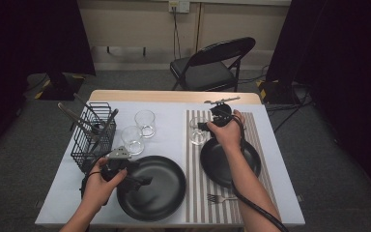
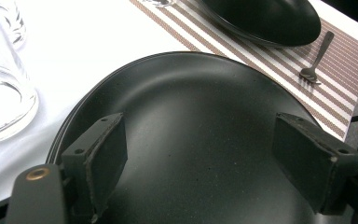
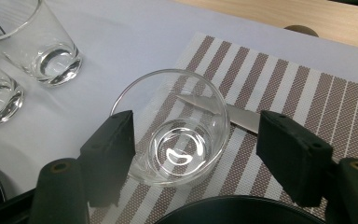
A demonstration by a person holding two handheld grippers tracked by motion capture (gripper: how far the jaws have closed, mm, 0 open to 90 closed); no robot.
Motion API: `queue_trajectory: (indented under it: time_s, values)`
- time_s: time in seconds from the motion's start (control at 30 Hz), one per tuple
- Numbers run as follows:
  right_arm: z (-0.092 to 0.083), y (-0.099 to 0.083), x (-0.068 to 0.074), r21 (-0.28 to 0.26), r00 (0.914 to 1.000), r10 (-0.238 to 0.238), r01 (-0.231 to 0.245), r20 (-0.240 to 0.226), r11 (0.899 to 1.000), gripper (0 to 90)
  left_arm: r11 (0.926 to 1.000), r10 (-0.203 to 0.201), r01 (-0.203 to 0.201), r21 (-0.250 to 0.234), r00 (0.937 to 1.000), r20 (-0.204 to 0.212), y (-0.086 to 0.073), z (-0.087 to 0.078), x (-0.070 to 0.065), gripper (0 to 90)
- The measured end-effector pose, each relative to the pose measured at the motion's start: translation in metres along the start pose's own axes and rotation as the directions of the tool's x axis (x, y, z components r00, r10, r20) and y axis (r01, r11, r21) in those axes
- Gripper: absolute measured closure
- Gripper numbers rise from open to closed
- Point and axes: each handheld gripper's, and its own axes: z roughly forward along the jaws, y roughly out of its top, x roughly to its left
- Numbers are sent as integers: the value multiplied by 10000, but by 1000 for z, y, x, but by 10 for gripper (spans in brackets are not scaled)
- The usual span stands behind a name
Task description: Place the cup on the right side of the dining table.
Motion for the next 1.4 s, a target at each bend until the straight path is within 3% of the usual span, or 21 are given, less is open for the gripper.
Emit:
queue_trajectory:
  time_s: [0.43, 1.4]
  values:
    - [-7, 0, 0, -166, 9997, 29, -33, -254, 9999, 236, 10000, 0, 0, 13, 10000, 36, -1, 0, 0, 183]
    - [-26, 2, 8, -246, 9972, -485, 472, -563, 9986, 236, 10000, -16, 16, -96, 10000, 12, -1, -2, -2, 183]
